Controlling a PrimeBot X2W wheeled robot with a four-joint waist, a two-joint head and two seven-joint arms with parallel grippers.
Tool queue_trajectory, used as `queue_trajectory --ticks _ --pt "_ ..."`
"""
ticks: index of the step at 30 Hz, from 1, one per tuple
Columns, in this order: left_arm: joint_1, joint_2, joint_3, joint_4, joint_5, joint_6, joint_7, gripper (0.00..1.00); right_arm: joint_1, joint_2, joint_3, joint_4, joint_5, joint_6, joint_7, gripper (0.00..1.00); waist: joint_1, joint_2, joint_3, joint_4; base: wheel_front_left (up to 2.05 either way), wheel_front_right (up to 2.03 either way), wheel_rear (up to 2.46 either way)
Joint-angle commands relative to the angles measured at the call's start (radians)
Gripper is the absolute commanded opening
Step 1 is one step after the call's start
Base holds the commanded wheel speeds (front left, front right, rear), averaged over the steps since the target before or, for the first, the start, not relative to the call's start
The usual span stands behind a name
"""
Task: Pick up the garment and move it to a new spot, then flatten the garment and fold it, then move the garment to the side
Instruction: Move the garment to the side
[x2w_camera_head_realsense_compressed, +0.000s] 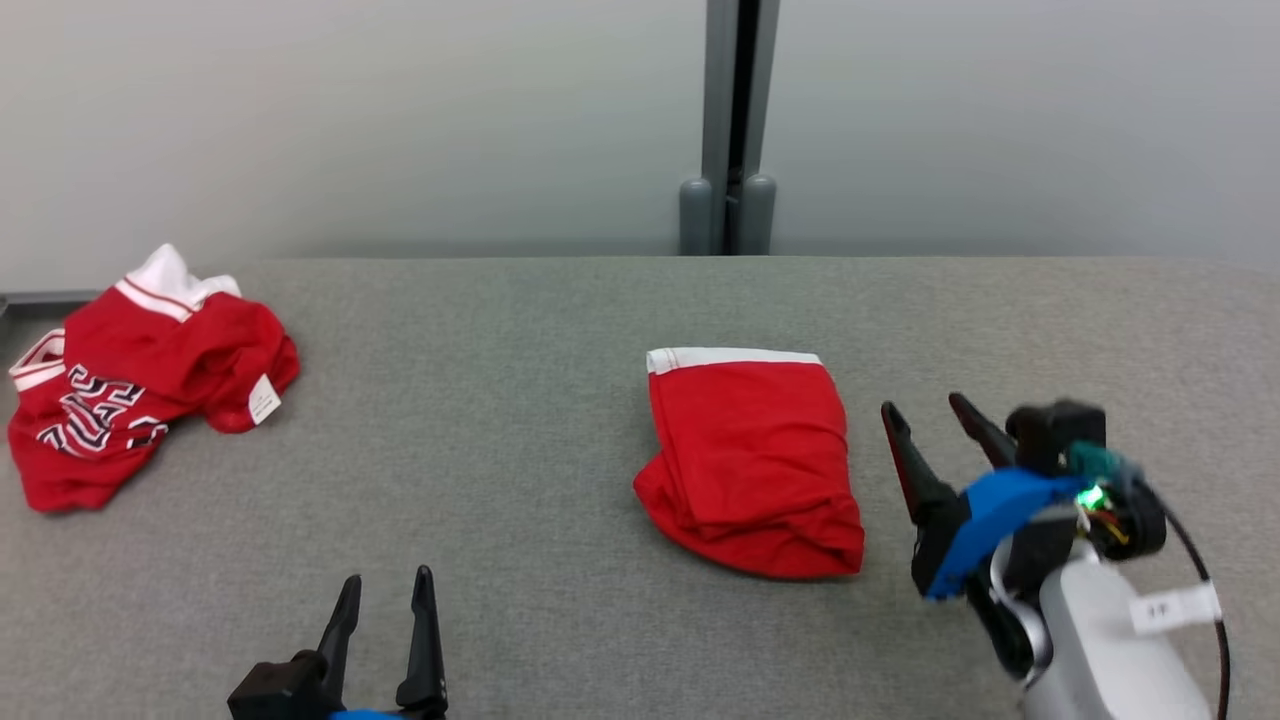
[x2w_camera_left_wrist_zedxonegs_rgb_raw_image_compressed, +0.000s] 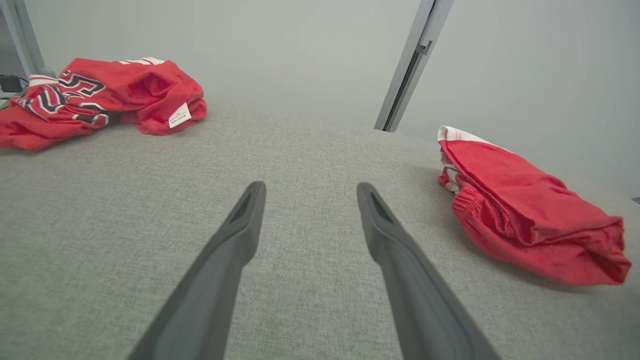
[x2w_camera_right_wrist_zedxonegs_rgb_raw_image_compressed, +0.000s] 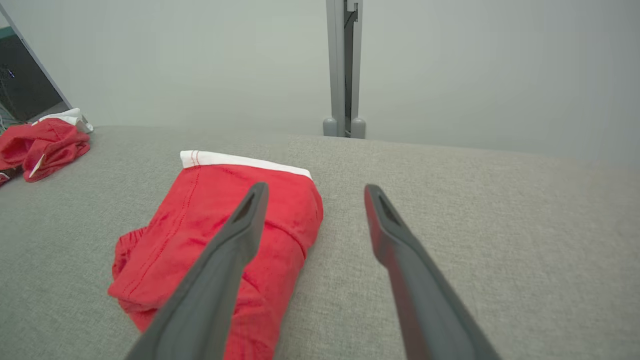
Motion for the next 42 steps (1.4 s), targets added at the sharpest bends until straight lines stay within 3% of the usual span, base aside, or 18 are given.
queue_trajectory --ticks 1,8,18,19,21,23,25,33,42 --pt "-0.017 0.000 0.001 -0.001 0.004 -0.006 -0.005 1.00 -0.026 -0.002 -0.004 0.012 0.000 0.000 0.027 1.00 0.0000 0.0000 0.015 0.018 0.00 0.00 0.00" --pt "-0.049 -0.016 0.008 0.005 0.013 -0.018 -0.005 1.00 -0.152 -0.019 -0.060 0.127 -0.034 0.000 0.237 1.00 0.0000 0.0000 0.072 0.102 0.00 0.00 0.00" --pt "-0.068 -0.037 0.028 0.016 0.032 -0.036 -0.005 1.00 -0.195 -0.044 -0.116 0.294 -0.013 0.000 0.362 1.00 0.0000 0.0000 0.131 0.197 0.00 0.00 0.00" --pt "-0.068 -0.039 0.031 0.018 0.035 -0.039 -0.005 1.00 -0.195 -0.042 -0.117 0.305 -0.007 0.000 0.370 0.87 0.0000 0.0000 0.133 0.200 0.00 0.00 0.00" --pt "-0.069 -0.044 0.037 0.021 0.039 -0.043 -0.005 1.00 -0.197 -0.042 -0.121 0.322 -0.002 0.000 0.377 0.44 0.0000 0.0000 0.135 0.203 0.00 0.00 0.00" --pt "-0.068 -0.047 0.043 0.022 0.045 -0.047 -0.005 1.00 -0.196 -0.042 -0.117 0.335 0.000 0.000 0.375 0.26 0.0000 0.0000 0.137 0.203 0.00 0.00 0.00" --pt "-0.070 -0.050 0.045 0.023 0.051 -0.052 -0.005 1.00 -0.197 -0.042 -0.112 0.340 0.004 0.000 0.367 0.00 0.0000 0.0000 0.138 0.198 0.00 0.00 0.00" --pt "-0.088 -0.051 0.043 -0.010 0.082 -0.067 -0.005 1.00 -0.231 -0.083 -0.054 0.297 0.038 -0.001 0.315 0.00 0.0000 0.0000 0.160 0.117 0.00 0.00 0.00" --pt "-0.141 -0.043 0.007 -0.069 0.113 -0.087 0.004 1.00 -0.251 -0.191 -0.032 0.196 0.087 0.000 0.312 0.00 0.0000 0.0000 0.233 -0.102 0.00 0.00 0.00"
